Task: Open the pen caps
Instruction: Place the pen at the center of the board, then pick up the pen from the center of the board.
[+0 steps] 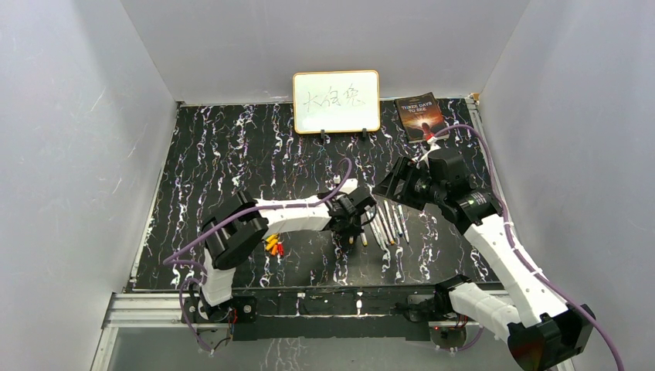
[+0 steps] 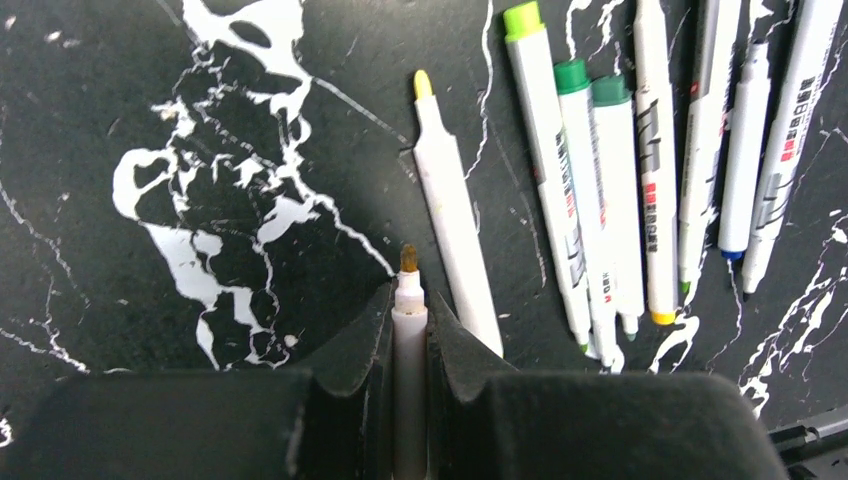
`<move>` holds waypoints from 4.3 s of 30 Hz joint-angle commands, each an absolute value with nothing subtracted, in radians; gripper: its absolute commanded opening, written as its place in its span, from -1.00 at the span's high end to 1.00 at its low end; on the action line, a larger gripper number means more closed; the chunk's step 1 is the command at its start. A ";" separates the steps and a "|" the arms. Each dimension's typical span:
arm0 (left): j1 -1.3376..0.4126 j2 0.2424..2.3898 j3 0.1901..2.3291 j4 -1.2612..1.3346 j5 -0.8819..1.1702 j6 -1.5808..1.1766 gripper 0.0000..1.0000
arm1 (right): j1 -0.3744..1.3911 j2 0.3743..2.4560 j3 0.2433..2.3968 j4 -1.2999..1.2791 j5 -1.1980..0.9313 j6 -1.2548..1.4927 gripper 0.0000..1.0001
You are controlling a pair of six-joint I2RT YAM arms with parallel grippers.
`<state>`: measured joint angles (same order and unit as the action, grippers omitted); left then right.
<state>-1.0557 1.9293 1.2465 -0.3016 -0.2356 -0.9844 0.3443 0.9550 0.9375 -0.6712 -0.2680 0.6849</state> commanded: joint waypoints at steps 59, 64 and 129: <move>-0.740 1.626 1.163 -0.439 -0.252 -0.375 -0.68 | 0.313 0.903 0.899 -0.630 -0.362 0.675 -0.38; -0.737 1.638 1.133 -0.400 -0.236 -0.371 -0.59 | 0.313 0.900 0.887 -0.623 -0.367 0.682 -0.38; -0.693 1.979 1.316 -0.412 -0.083 -0.340 0.35 | 0.305 0.938 0.828 -0.585 -0.374 0.653 -0.34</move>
<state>-0.6865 2.0094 1.3582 -0.2794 -0.0711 -0.3176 0.3111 0.9535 0.8276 -0.6380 -0.3660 0.6621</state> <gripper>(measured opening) 0.317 0.674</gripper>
